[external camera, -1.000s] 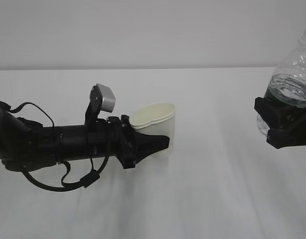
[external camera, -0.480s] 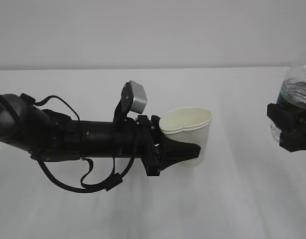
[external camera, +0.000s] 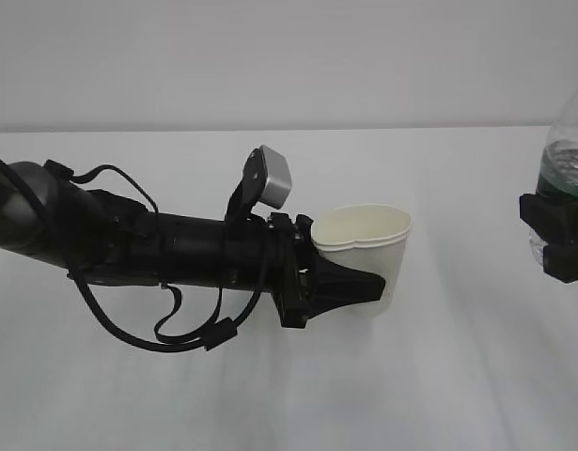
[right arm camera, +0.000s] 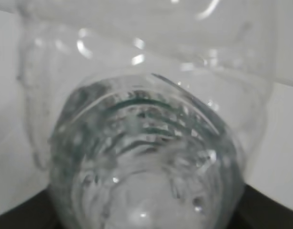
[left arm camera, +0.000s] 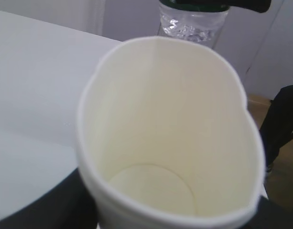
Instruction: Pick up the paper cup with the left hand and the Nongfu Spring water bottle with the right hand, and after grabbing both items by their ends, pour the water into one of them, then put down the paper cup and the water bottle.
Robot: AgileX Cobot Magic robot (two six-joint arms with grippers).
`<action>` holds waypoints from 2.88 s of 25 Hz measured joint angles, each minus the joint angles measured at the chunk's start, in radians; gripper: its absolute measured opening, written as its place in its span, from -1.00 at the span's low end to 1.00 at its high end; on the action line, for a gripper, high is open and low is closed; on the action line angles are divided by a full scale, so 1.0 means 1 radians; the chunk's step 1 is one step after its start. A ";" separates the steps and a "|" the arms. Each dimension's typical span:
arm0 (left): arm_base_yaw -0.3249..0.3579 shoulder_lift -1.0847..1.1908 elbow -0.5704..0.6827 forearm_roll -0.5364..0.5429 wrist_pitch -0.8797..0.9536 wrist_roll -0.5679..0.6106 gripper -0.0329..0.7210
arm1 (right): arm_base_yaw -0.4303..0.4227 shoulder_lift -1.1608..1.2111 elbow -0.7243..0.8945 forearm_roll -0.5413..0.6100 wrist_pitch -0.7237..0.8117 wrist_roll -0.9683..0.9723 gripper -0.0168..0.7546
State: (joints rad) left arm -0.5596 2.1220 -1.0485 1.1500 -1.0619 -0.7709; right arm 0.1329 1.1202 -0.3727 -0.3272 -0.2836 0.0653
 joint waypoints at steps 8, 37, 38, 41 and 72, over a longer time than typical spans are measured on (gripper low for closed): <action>-0.012 0.000 -0.013 0.035 0.001 -0.020 0.17 | 0.000 -0.040 -0.072 -0.081 0.163 -0.004 0.16; -0.078 0.000 -0.077 0.118 0.076 -0.050 0.17 | 0.000 -0.100 -0.077 -0.476 0.328 -0.006 0.16; -0.078 0.000 -0.078 0.118 0.076 -0.050 0.17 | 0.000 -0.100 -0.077 -0.488 0.328 -0.006 0.16; -0.086 0.000 -0.079 0.123 0.076 -0.050 0.17 | 0.000 -0.100 -0.077 -0.520 0.330 -0.006 0.16; -0.133 -0.013 -0.145 0.133 0.100 -0.057 0.17 | 0.000 -0.100 -0.077 -0.857 0.383 -0.006 0.15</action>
State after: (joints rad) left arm -0.6922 2.1090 -1.1935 1.2830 -0.9619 -0.8283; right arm 0.1329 1.0205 -0.4493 -1.1846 0.0993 0.0591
